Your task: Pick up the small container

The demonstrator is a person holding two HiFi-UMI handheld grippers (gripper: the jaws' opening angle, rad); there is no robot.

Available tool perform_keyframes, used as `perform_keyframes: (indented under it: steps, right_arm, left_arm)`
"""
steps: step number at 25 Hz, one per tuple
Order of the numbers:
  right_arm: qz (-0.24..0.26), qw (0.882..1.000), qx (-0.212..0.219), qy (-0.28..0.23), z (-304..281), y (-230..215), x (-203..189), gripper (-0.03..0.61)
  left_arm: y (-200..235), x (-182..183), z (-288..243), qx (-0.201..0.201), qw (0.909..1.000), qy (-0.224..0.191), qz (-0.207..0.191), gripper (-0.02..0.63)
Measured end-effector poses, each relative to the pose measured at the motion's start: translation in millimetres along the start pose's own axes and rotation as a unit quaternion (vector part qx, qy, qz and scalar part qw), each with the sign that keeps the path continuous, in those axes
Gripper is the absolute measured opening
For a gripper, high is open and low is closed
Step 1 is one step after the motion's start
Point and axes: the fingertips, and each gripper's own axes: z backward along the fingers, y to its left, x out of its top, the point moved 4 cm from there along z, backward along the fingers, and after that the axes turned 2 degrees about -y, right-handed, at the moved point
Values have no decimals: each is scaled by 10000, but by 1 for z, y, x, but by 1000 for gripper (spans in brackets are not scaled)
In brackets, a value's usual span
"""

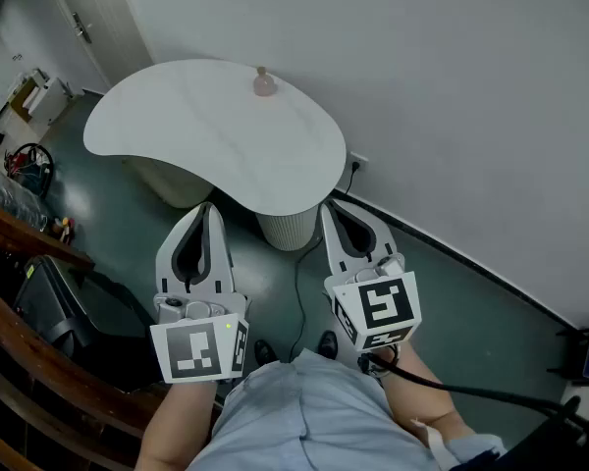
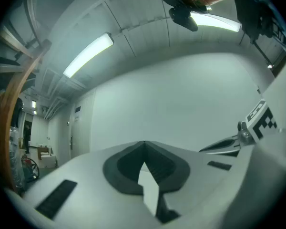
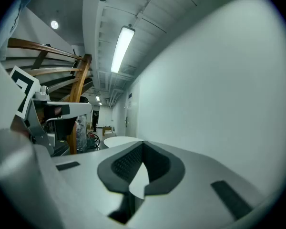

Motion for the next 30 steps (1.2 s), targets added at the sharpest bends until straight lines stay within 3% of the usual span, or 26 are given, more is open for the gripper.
perform_keyframes:
  steps: [15, 19, 30]
  right_arm:
    - [-256, 9991, 328, -30, 9, -40, -9, 1]
    - [-239, 9989, 393, 72, 6, -53, -15, 2]
    - [-153, 9988, 401, 245, -45, -67, -25, 2]
  left_arm:
    - [-39, -5, -4, 306, 9993, 181, -68, -2]
    - [-49, -12, -2, 434, 9984, 339, 100, -2]
    - [-21, -44, -37, 537, 9974, 477, 101, -2]
